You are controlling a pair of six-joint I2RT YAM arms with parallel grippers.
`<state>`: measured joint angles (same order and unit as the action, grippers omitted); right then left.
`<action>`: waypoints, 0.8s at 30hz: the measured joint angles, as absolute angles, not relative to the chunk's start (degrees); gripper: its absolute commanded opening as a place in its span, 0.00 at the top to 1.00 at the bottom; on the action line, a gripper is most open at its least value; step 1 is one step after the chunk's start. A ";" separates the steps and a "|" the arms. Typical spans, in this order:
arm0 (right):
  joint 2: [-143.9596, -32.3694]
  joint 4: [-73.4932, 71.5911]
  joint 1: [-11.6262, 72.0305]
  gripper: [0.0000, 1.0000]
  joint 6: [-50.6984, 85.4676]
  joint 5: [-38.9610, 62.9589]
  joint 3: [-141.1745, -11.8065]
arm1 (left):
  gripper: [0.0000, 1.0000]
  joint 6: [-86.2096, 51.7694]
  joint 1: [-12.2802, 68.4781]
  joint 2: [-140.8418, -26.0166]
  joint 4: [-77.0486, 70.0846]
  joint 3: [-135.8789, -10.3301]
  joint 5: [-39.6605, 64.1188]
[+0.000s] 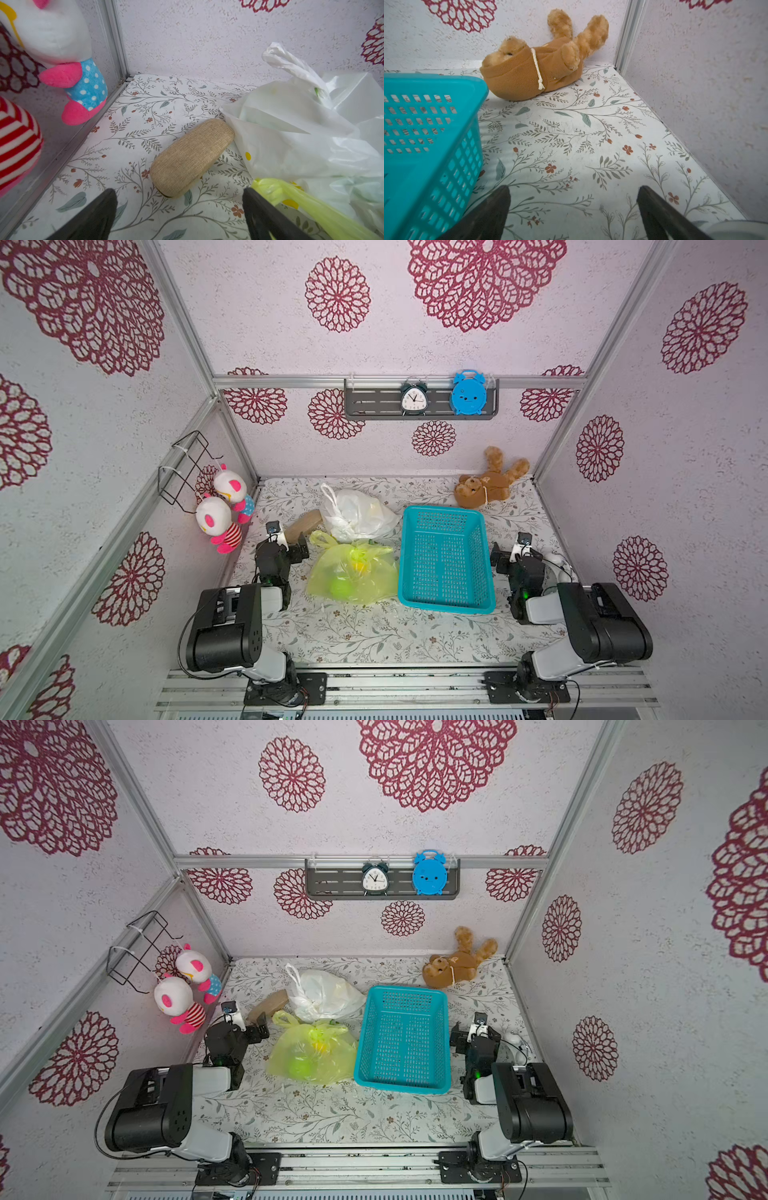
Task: Untie the knot of a plastic bag & take out the apple
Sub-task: Untie the plastic bag at the center of the board.
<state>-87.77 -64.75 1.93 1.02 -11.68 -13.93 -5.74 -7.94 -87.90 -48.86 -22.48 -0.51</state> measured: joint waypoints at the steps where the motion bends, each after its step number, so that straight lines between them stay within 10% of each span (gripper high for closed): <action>1: -87.77 -64.93 1.93 0.01 1.02 -11.68 -13.93 | 0.03 -5.72 -7.99 -87.90 -49.04 -22.48 -0.51; 24: -87.72 -65.65 1.93 0.01 1.02 -11.70 -13.98 | 0.03 -5.80 -8.03 -87.11 -45.87 -23.83 -0.78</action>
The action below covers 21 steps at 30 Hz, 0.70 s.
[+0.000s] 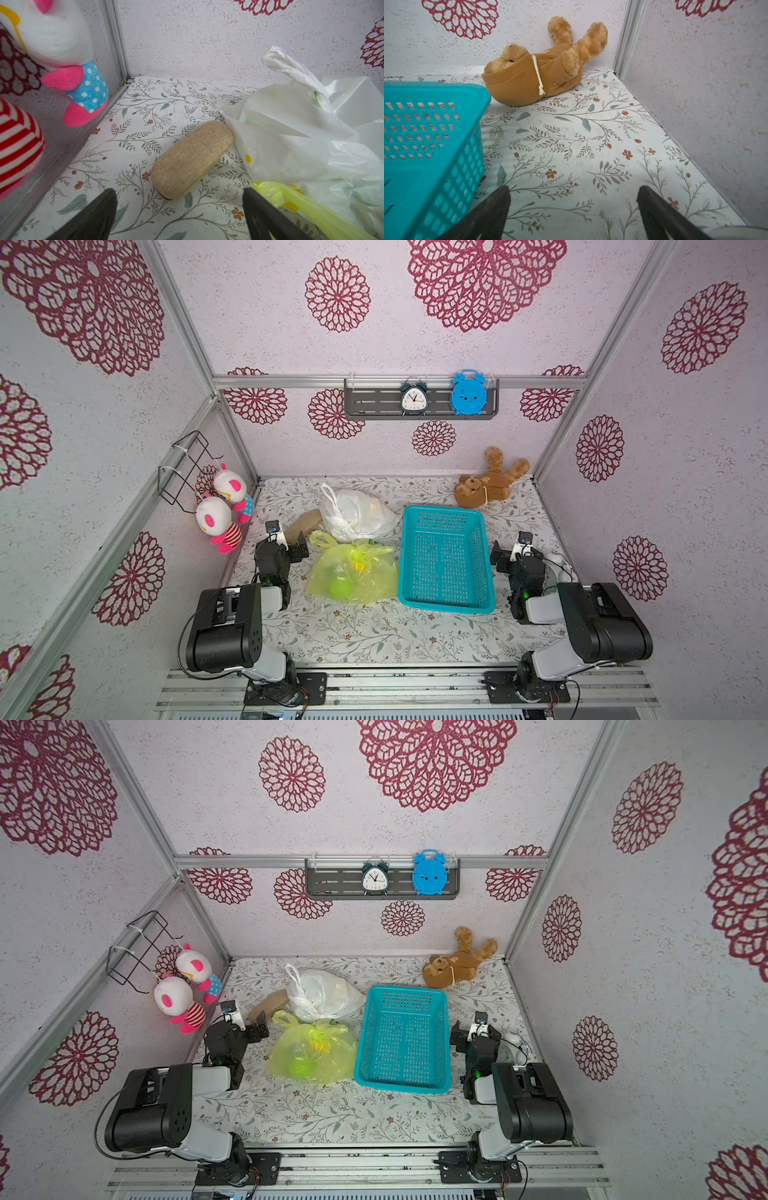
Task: Untie the knot of a plastic bag & take out the apple
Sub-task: Untie the plastic bag at the center of the board.
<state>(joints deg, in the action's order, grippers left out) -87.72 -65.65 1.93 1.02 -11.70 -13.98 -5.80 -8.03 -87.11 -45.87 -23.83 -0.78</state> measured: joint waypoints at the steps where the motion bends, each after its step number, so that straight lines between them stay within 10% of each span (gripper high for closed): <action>1: -87.57 -65.01 1.93 0.01 1.02 -11.75 -14.17 | 0.03 -5.91 -8.01 -86.08 -42.19 -25.32 -0.95; 13: -50.96 -29.45 1.19 0.01 15.20 -8.05 -25.65 | 0.03 -33.21 -7.86 -62.11 3.64 -51.24 0.45; 21: -66.08 -7.73 27.49 0.01 10.04 6.50 -51.13 | 0.03 -38.19 3.14 -73.28 15.70 -46.54 8.32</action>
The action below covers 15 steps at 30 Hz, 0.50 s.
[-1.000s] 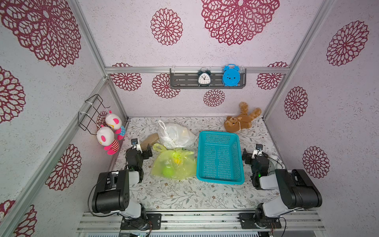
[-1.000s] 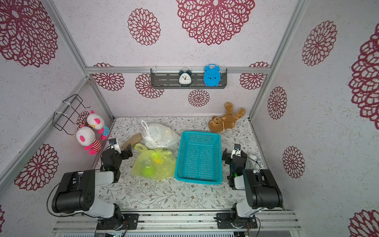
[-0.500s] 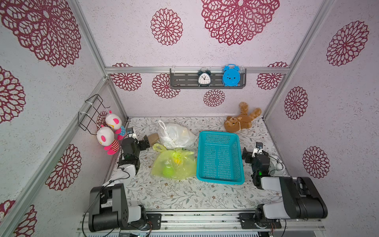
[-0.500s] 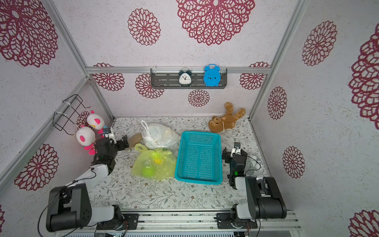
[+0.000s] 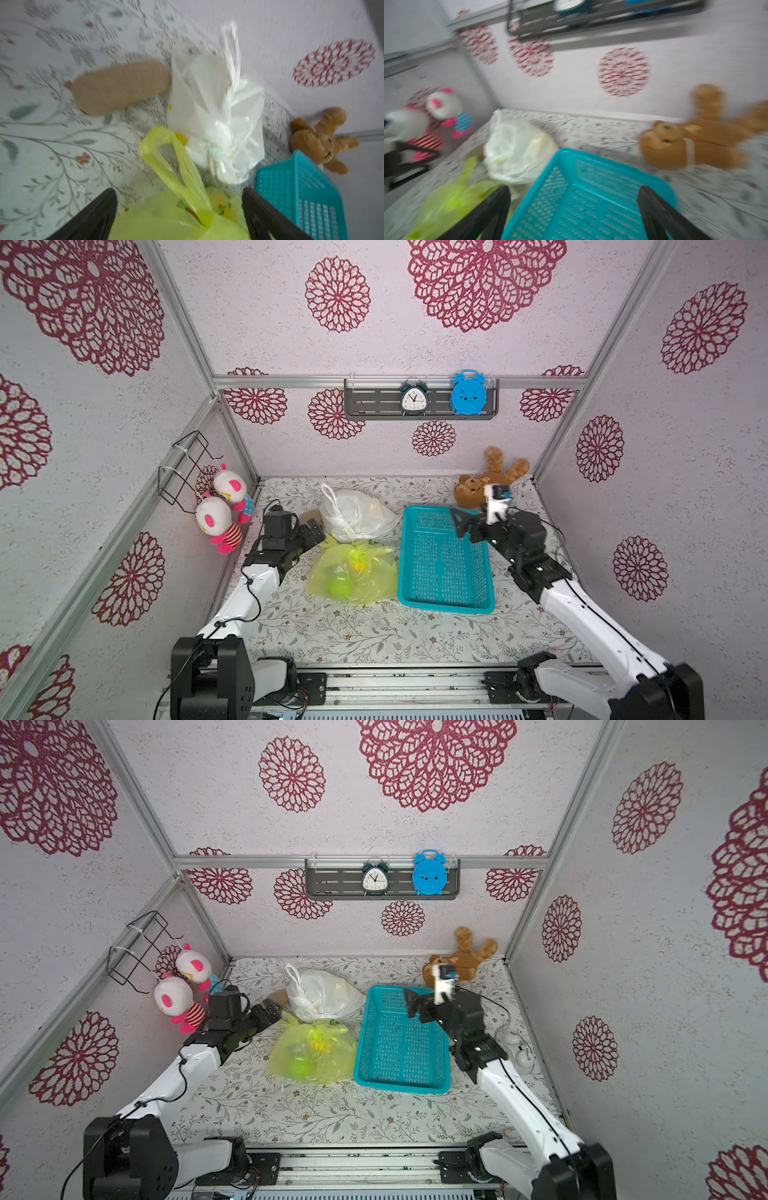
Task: Untie the knot of a plastic bag & take out the apple
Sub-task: Untie the plastic bag at the center of the board.
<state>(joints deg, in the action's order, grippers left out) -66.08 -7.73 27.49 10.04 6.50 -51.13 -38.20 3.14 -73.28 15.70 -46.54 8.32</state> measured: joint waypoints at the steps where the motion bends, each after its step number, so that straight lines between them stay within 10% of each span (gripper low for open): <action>1: -69.71 -5.37 31.73 0.03 8.64 7.46 -54.81 | 0.03 -38.17 4.23 -73.56 15.73 -45.91 9.52; 15: -113.84 30.11 49.28 0.26 -0.51 12.08 -102.98 | 0.14 -32.49 10.09 -77.36 15.55 -46.09 16.19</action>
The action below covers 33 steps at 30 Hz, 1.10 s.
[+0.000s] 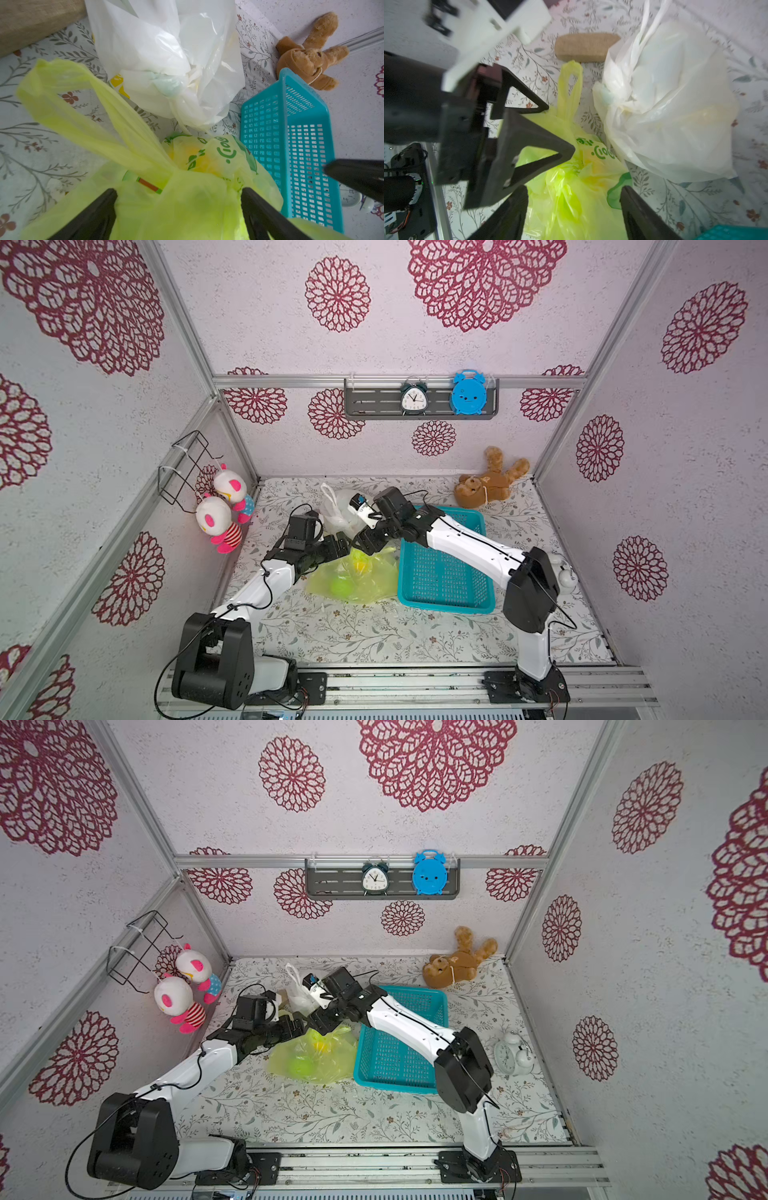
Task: Untie the knot of a plastic bag & take out the apple
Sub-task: Untie the plastic bag at the center of the board.
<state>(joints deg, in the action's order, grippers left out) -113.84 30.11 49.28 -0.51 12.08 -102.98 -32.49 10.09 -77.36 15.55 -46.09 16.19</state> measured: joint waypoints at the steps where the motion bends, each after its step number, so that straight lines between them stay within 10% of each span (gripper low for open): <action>1: -114.96 31.42 49.28 0.26 -0.51 11.99 -103.53 | 0.18 -32.34 10.09 -77.36 15.31 -45.65 16.25; 9: -119.74 39.03 47.48 0.30 -1.17 12.67 -106.65 | 0.68 -30.52 10.11 -79.18 13.85 -44.21 17.85; 15: -120.29 40.12 46.94 0.53 -2.61 15.66 -107.26 | 0.98 -30.11 10.15 -79.20 11.18 -43.42 20.73; 25: -121.25 37.80 46.98 0.98 -0.67 16.84 -108.16 | 1.00 -30.44 10.13 -70.91 10.02 -41.12 21.04; 33: -111.72 23.59 46.57 1.00 4.47 16.01 -94.48 | 1.00 -31.53 10.28 -58.33 8.69 -35.18 13.96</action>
<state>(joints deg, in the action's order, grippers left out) -111.72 23.59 46.57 4.47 16.01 -94.48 -31.53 10.28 -58.33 8.69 -35.18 13.96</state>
